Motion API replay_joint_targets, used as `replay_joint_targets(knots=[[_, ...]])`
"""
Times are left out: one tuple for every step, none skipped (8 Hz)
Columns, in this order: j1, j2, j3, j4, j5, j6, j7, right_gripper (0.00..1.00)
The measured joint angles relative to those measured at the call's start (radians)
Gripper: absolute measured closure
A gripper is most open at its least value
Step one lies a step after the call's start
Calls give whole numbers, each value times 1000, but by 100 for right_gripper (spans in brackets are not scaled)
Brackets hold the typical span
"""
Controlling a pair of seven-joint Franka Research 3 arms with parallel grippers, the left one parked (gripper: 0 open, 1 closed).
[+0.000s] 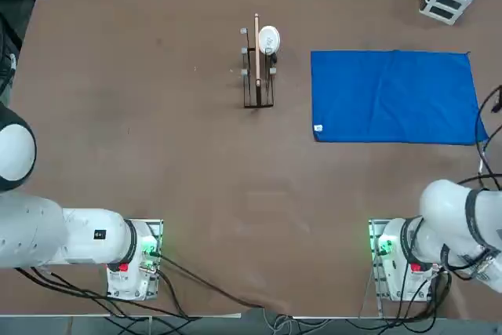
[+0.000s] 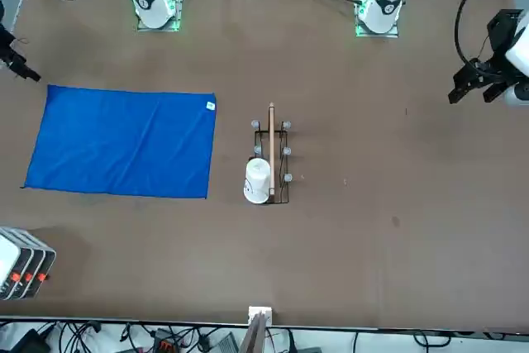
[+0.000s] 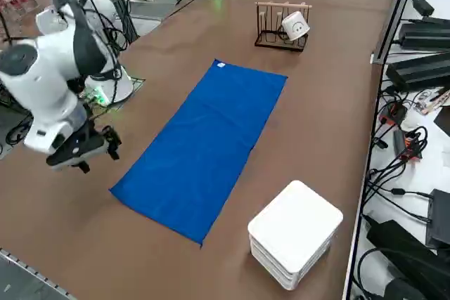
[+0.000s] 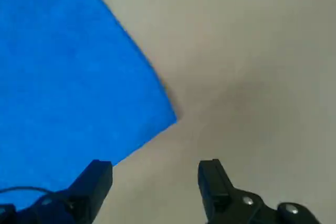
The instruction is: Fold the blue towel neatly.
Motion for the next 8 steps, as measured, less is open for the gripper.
replay_joint_targets(knots=[[-17, 53, 0, 0, 0, 55, -7, 0], [-23, 101, 2, 1, 0, 112, -7, 0], [-31, 142, 4, 2, 1, 156, -7, 0], [-37, 172, 4, 4, 3, 185, -7, 0], [-41, 189, 4, 5, 4, 201, -6, 1], [-42, 196, 4, 7, 4, 203, -6, 1], [-43, 202, 4, 8, 8, 205, -5, 1], [-44, 206, 5, 9, 25, 209, -5, 1]])
